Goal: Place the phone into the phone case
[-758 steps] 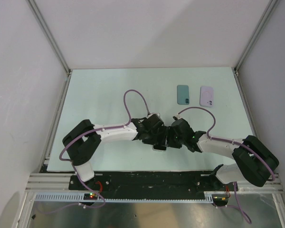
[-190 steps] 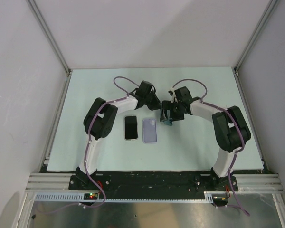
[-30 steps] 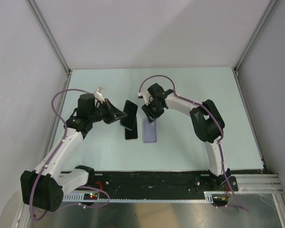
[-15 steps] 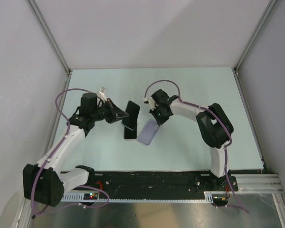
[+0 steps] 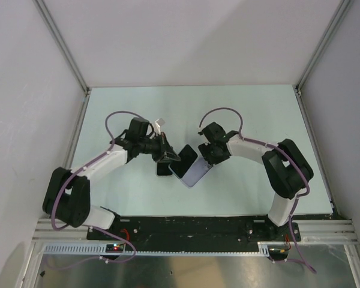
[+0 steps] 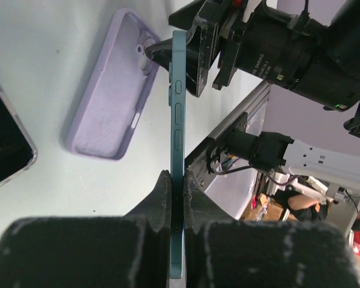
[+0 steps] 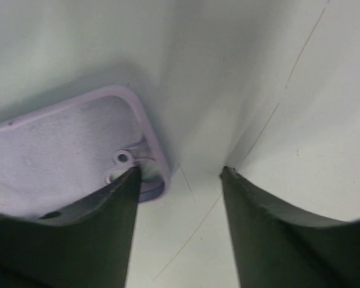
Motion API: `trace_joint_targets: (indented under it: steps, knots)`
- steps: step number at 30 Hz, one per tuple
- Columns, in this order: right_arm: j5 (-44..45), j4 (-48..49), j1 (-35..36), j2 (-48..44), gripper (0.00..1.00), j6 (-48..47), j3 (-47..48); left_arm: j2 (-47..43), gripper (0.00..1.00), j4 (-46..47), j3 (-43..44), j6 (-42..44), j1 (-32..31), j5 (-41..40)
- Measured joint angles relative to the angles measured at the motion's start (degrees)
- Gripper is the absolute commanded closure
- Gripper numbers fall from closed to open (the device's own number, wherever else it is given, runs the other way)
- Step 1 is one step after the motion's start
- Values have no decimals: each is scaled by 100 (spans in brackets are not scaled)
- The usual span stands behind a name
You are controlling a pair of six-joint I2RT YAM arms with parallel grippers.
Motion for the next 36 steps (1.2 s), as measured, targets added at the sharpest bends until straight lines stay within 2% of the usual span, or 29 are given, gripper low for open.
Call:
trace_joint_targets:
  steps: [3, 7, 15, 36]
  knots:
    - [15, -33, -24, -109, 28, 160, -81, 284, 100, 140, 22, 2, -94, 186]
    - [-7, -57, -155, -328, 28, 420, -101, 621, 100, 378, 15, -116, -192, 256]
    - [-98, -24, -713, -981, 31, 855, -103, 946, 100, 1508, -144, -752, -361, 339]
    - [-621, 356, -826, -807, 34, 1246, -111, 1801, 100, 2586, -638, -1390, -643, 433]
